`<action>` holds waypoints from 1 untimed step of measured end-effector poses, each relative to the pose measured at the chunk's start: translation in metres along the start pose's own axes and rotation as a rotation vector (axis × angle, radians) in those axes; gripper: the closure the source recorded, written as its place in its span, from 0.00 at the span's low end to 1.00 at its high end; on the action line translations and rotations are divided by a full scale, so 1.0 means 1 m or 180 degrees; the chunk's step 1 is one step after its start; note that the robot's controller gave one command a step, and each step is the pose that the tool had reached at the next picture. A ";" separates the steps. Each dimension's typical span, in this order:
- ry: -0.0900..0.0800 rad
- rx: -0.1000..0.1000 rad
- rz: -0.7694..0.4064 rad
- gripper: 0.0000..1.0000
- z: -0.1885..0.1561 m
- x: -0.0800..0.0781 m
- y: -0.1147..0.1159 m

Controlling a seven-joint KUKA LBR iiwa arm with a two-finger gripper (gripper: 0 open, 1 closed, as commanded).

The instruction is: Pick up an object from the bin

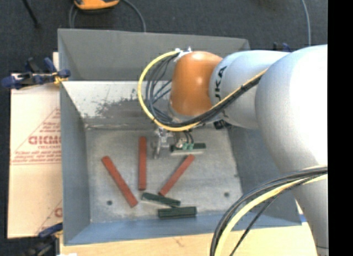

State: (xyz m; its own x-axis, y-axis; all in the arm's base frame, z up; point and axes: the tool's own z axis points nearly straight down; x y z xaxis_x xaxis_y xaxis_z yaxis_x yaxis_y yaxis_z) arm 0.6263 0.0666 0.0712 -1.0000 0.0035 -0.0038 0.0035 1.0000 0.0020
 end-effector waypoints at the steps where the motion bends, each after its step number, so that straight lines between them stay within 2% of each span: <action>1: 0.0001 -0.0001 0.0004 0.00 0.000 0.000 0.000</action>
Offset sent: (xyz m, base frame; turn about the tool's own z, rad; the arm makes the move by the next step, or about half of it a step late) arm 0.0000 0.0000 0.0000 0.0000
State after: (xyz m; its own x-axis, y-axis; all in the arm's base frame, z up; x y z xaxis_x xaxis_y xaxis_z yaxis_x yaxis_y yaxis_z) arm 0.6262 0.0667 0.0711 -1.0000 0.0047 -0.0036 0.0047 1.0000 0.0022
